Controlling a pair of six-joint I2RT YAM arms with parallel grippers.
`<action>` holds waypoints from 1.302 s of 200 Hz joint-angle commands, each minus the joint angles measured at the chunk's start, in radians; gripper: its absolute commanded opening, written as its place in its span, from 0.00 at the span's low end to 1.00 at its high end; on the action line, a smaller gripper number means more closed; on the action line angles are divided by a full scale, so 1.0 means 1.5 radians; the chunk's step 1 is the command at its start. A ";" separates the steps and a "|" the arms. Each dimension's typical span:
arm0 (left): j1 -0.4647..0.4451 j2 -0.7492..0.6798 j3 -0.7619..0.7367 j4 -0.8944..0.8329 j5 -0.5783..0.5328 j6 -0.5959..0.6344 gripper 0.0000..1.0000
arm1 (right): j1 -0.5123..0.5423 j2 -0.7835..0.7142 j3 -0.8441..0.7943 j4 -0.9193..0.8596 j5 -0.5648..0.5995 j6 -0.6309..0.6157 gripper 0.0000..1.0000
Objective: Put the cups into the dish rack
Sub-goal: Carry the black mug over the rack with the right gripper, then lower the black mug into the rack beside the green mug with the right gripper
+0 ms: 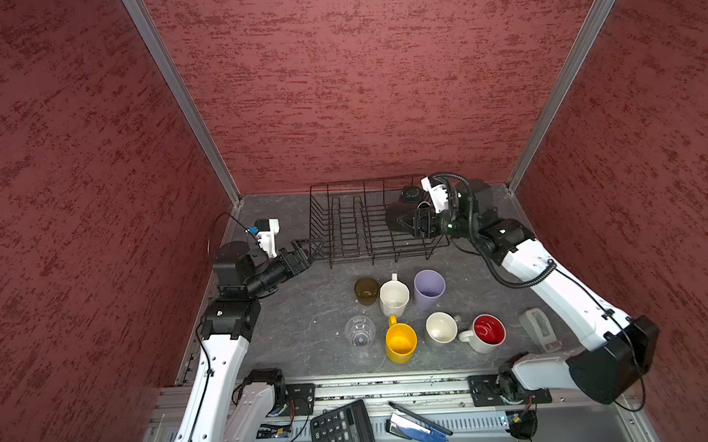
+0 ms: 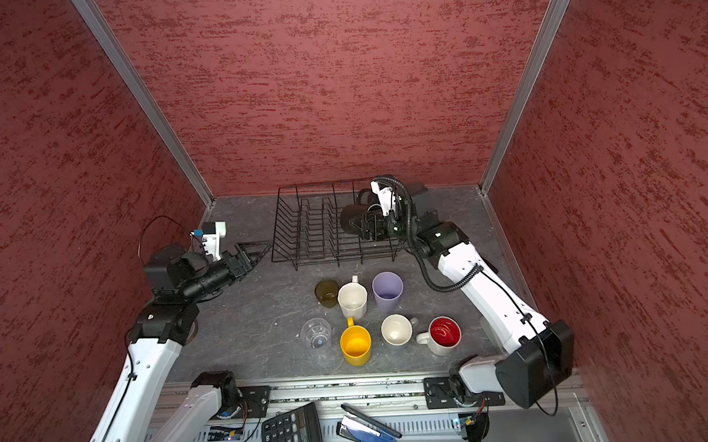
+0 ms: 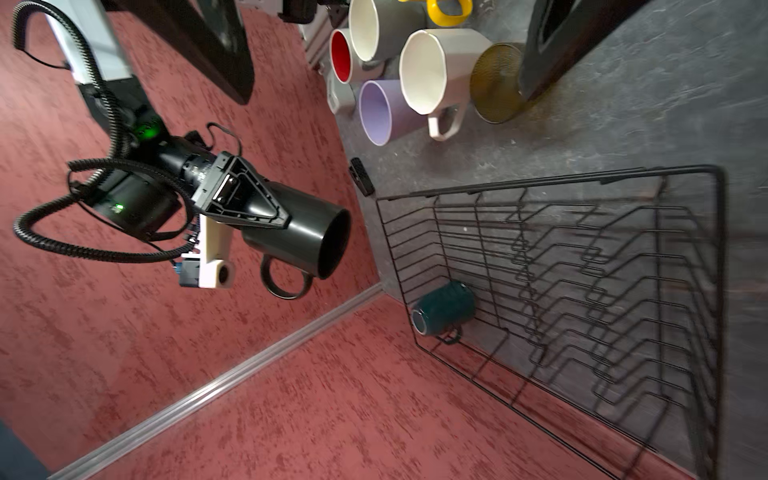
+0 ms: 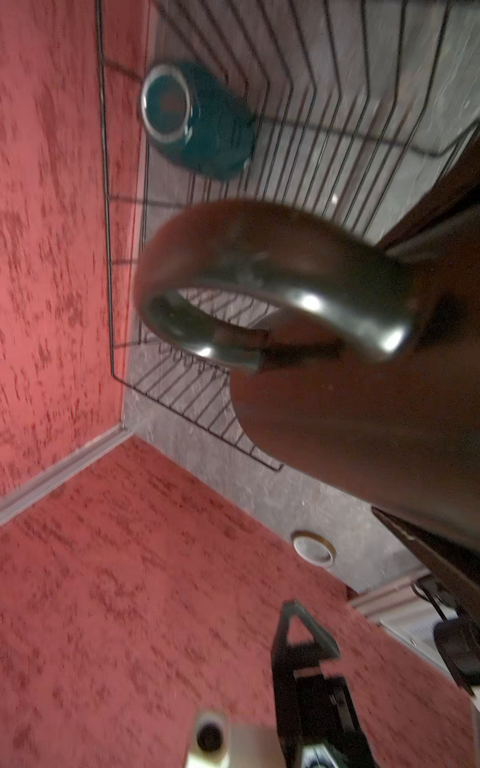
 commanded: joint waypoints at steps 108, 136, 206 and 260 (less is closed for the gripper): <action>0.055 -0.189 -0.044 -0.088 -0.169 0.104 1.00 | -0.032 0.198 0.154 -0.102 0.242 -0.109 0.00; 0.056 -0.162 -0.016 -0.147 -0.171 0.137 1.00 | -0.037 0.244 0.185 -0.120 0.257 -0.125 0.00; 0.056 -0.146 -0.019 -0.175 -0.147 0.148 1.00 | -0.042 0.343 0.265 -0.168 0.301 -0.150 0.00; 0.057 -0.156 -0.021 -0.179 -0.133 0.146 1.00 | -0.057 0.416 0.334 -0.215 0.306 -0.132 0.00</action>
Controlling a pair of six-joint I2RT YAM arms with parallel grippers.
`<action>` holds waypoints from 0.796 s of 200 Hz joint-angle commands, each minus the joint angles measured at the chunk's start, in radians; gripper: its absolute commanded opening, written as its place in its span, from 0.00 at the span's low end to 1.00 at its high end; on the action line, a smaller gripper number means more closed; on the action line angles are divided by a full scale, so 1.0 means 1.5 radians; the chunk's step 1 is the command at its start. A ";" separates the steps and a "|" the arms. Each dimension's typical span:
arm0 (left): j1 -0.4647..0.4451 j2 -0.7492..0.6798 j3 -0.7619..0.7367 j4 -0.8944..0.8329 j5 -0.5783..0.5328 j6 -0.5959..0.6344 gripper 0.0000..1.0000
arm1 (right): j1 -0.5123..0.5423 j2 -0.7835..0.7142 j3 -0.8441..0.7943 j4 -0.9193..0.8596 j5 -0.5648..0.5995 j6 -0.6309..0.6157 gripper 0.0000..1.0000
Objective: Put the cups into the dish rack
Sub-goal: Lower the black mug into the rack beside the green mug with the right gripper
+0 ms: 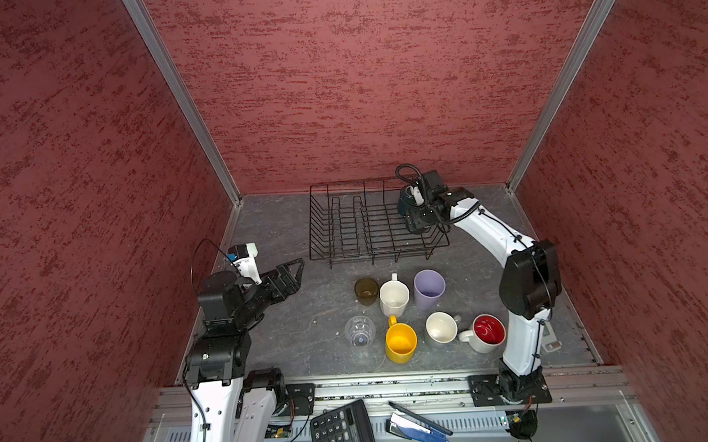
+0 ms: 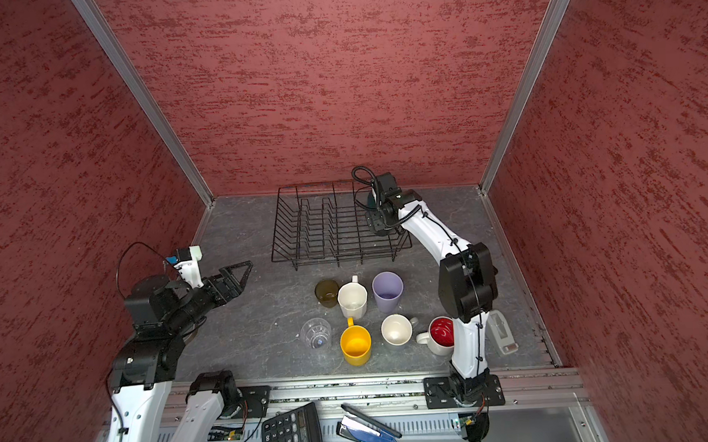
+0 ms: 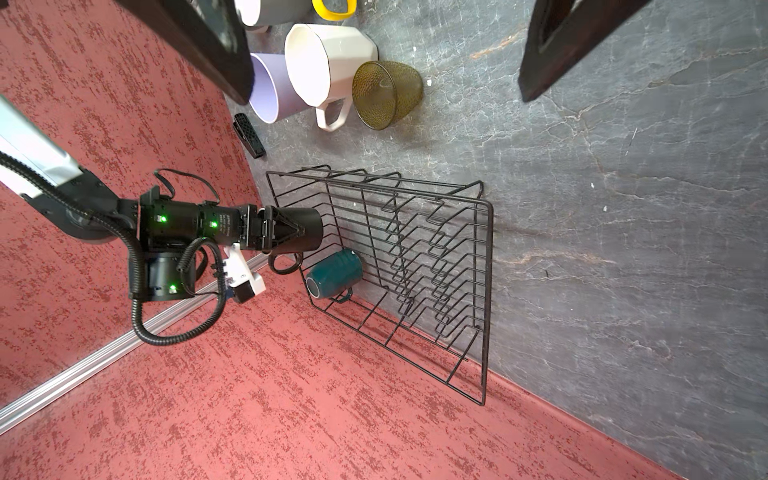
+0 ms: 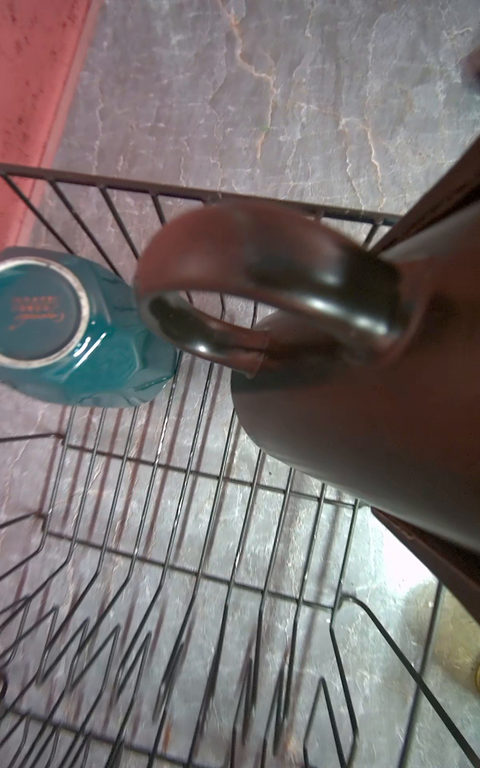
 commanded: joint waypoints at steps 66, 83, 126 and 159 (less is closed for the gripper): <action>0.004 -0.010 -0.004 -0.005 0.024 0.003 1.00 | -0.023 0.098 0.145 -0.047 0.058 0.009 0.00; 0.004 -0.009 -0.007 -0.004 0.023 0.001 1.00 | -0.028 0.110 0.155 -0.047 0.060 0.011 0.00; 0.004 -0.011 -0.006 -0.005 0.024 -0.001 1.00 | -0.041 0.143 0.182 -0.052 0.051 0.020 0.00; 0.004 -0.009 -0.009 -0.001 0.026 -0.004 1.00 | -0.046 0.171 0.209 -0.055 0.053 0.021 0.00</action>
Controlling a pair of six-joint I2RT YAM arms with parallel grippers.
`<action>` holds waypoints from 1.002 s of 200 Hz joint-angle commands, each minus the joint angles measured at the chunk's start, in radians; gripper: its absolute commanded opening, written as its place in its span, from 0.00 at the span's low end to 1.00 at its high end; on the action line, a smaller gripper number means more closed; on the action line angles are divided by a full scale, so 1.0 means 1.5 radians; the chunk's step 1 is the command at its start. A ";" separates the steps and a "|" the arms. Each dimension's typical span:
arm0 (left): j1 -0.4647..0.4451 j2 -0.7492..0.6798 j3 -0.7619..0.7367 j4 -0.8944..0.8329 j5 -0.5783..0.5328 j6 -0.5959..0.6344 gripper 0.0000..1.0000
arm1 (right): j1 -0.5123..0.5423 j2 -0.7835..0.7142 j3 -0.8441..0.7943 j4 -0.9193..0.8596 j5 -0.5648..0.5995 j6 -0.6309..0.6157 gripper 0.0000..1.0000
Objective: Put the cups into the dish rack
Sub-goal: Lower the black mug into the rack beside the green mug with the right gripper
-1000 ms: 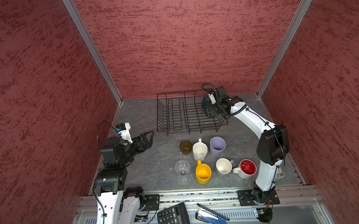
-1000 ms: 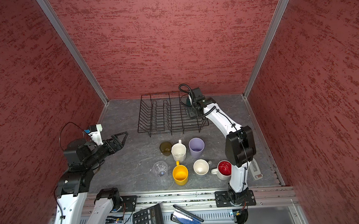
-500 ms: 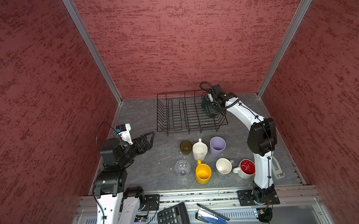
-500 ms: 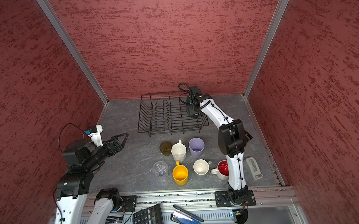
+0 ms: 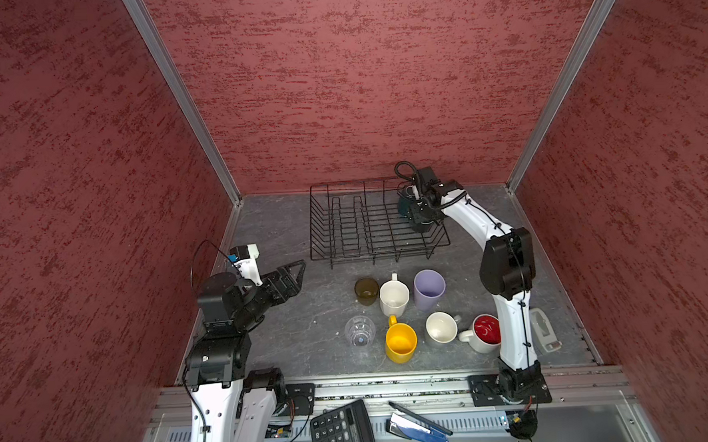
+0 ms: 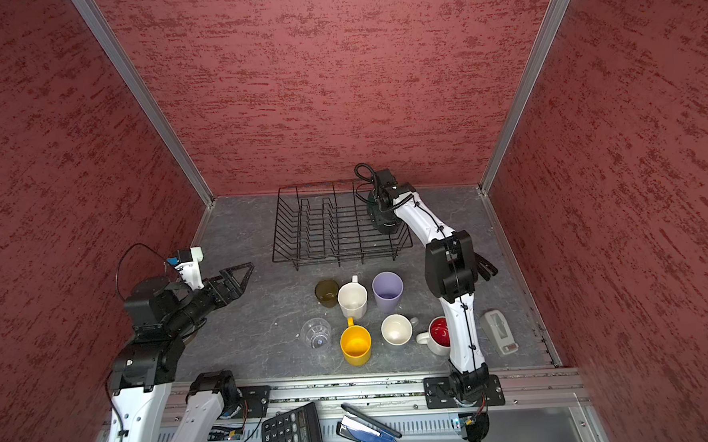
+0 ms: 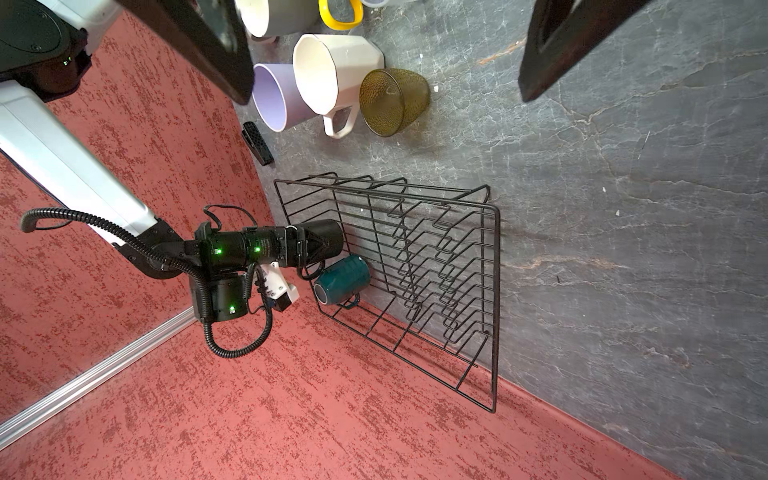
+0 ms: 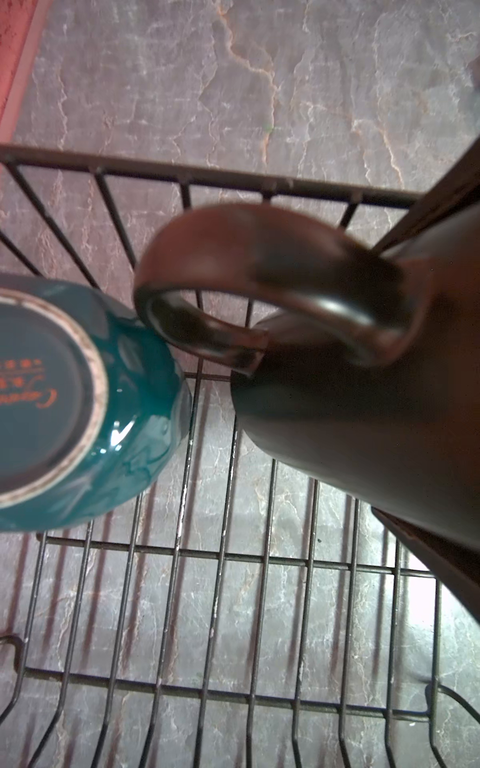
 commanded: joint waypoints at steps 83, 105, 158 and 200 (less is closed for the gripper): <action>0.004 -0.010 -0.003 -0.011 0.008 0.001 1.00 | -0.018 0.069 0.100 -0.005 -0.003 0.008 0.27; 0.004 -0.010 -0.002 -0.011 0.009 0.002 1.00 | -0.018 0.075 0.106 -0.009 -0.011 0.008 0.34; 0.004 -0.014 0.000 -0.013 0.010 -0.001 1.00 | -0.018 0.075 0.115 -0.015 -0.031 0.009 0.52; 0.003 -0.014 0.001 -0.012 0.011 0.001 1.00 | -0.018 0.048 0.116 -0.004 -0.052 0.015 0.71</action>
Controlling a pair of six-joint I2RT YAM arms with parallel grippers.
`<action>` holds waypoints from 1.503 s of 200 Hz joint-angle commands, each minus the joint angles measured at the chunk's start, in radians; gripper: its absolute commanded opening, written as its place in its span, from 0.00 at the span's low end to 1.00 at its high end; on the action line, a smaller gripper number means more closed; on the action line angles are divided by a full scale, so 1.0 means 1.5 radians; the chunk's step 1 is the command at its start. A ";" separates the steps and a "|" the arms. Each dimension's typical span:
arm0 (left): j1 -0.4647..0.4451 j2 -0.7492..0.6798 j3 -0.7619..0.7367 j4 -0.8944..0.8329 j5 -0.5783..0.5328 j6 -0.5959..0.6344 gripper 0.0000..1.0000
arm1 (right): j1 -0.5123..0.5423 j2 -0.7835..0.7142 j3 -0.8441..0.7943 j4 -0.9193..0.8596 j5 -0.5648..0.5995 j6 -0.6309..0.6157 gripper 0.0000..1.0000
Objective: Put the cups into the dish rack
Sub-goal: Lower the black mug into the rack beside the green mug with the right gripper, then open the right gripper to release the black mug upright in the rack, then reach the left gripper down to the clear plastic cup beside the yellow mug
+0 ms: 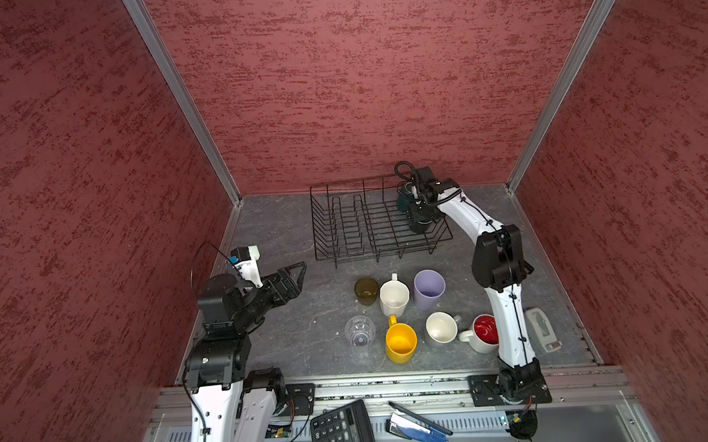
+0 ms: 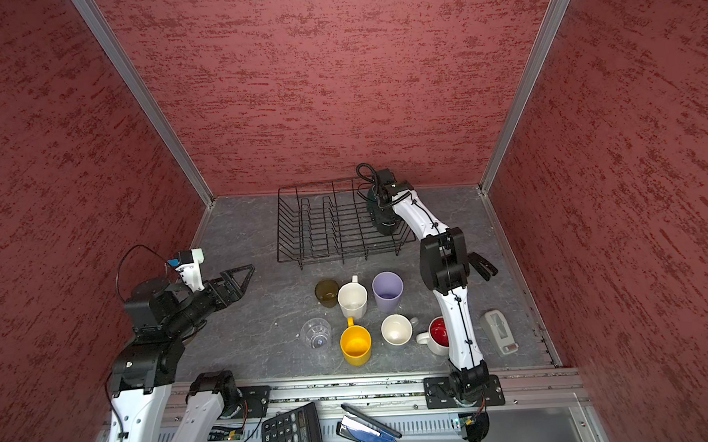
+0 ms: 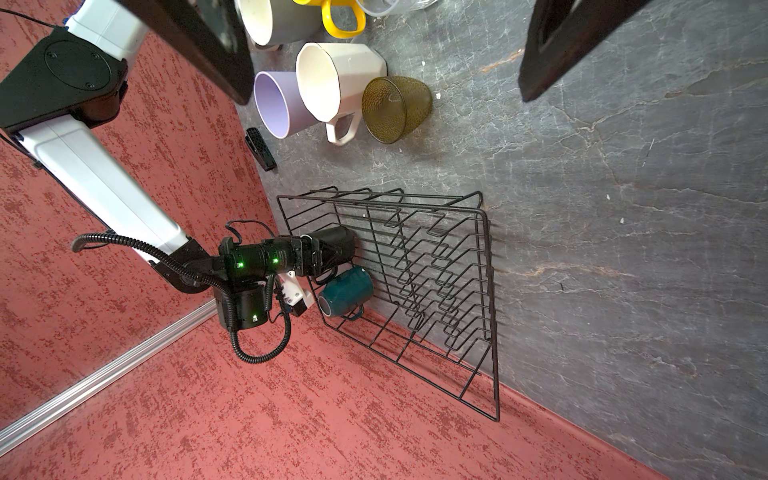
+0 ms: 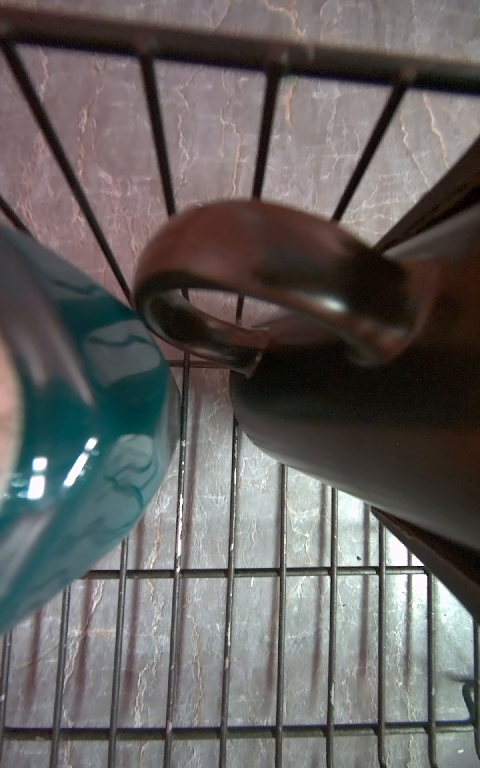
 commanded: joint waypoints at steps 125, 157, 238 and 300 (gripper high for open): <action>0.004 -0.003 0.004 0.005 0.009 0.002 1.00 | -0.003 -0.042 0.041 0.016 -0.020 0.008 0.89; 0.004 0.000 0.006 0.010 0.010 -0.001 1.00 | -0.003 -0.059 0.041 0.021 -0.024 0.010 0.93; 0.004 0.003 -0.002 0.001 0.016 -0.006 1.00 | -0.003 -0.157 -0.014 0.075 -0.059 0.027 0.99; 0.003 0.014 -0.014 -0.028 0.029 -0.020 0.96 | -0.002 -0.363 -0.282 0.289 -0.170 0.081 0.99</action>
